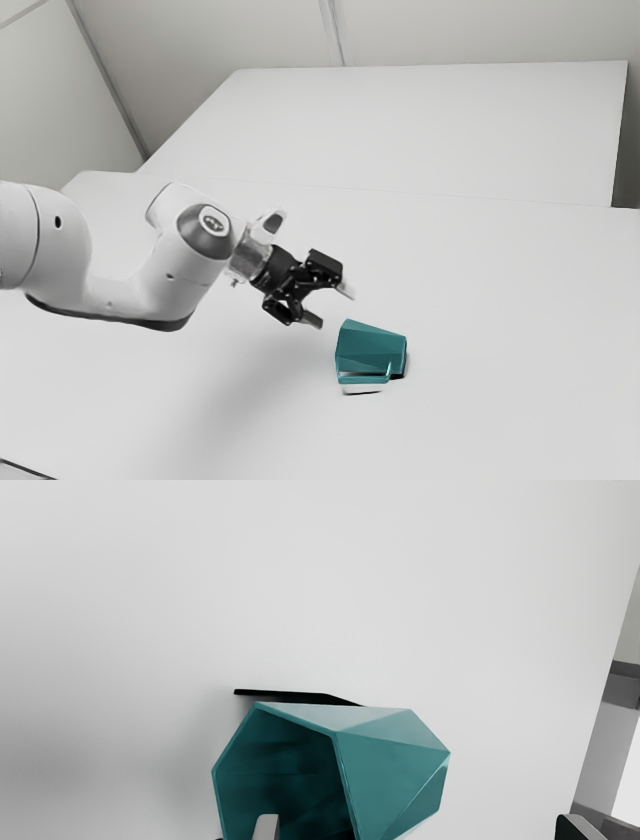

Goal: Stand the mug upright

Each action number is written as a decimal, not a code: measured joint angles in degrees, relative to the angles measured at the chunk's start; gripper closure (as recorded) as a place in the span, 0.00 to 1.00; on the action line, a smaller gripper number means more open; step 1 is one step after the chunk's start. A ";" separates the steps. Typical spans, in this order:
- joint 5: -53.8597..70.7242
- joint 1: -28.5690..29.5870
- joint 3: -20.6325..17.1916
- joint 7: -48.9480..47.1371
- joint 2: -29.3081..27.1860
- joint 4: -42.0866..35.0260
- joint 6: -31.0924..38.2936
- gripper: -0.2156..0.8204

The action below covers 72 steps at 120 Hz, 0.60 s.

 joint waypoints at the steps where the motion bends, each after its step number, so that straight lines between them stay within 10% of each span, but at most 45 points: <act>1: -0.22 0.01 -0.08 0.15 0.14 -0.07 0.12 0.21; 72: -8.15 -0.10 -2.90 13.14 3.76 -0.69 0.40 0.21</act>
